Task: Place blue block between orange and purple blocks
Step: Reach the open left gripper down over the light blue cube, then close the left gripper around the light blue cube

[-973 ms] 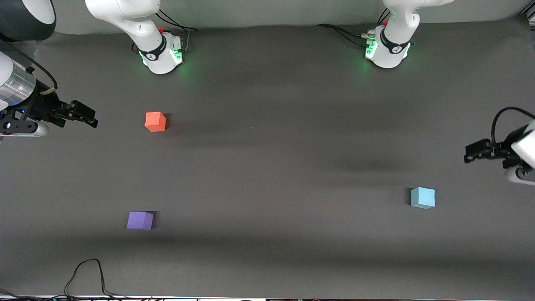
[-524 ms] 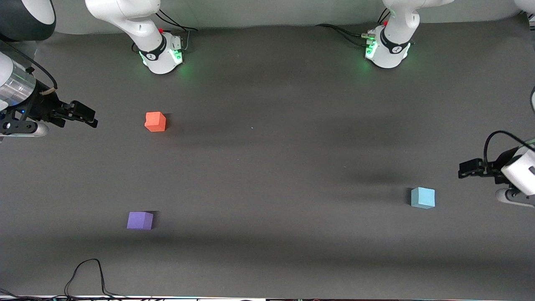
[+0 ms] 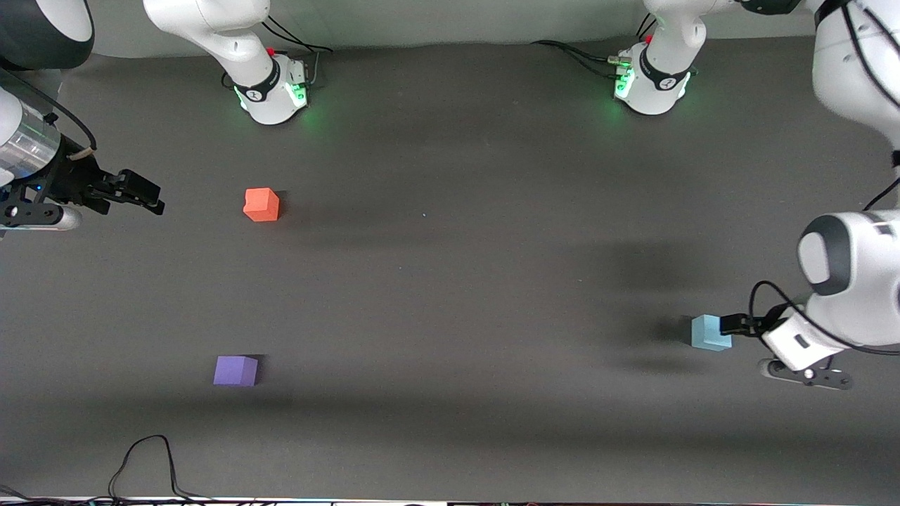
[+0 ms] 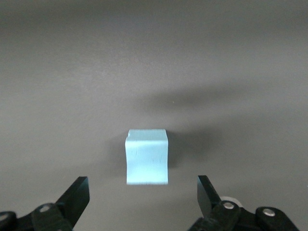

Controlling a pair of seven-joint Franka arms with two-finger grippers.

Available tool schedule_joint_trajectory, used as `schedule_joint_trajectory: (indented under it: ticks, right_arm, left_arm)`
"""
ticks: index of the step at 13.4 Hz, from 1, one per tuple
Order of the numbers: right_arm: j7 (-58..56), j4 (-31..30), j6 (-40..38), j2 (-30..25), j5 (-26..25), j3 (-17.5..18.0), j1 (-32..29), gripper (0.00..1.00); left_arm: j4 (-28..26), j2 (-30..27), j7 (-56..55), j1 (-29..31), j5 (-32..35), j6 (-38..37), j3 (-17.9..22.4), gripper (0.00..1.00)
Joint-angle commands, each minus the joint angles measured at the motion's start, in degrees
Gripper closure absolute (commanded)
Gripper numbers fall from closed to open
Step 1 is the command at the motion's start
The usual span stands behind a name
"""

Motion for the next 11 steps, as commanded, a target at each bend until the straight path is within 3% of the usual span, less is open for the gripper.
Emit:
schedule_joint_trajectory:
  ticks: [1,6,10,11]
  right_arm:
    - [1.1,-0.27,0.79,-0.42,-0.7,-0.25,0.25,0.01]
    - [1.1,-0.36,0.71,-0.42,-0.7,-0.25,0.25,0.01]
    - [1.1,-0.36,0.71,-0.42,-0.61,-0.25,0.25,0.01]
    - [1.1,-0.36,0.71,-0.42,-0.61,-0.25,0.25,0.01]
  left_arm:
    - [-6.66,-0.62,1.18,-0.27,0.11,8.16,0.16,0.0]
    - [-8.42,4.04,1.18,-0.36,0.28,15.38,0.16,0.0]
    - [-8.43,5.19,1.18,-0.18,0.28,16.63,0.16,0.01]
    - [-8.51,5.19,1.18,-0.18,0.28,16.63,0.16,0.19]
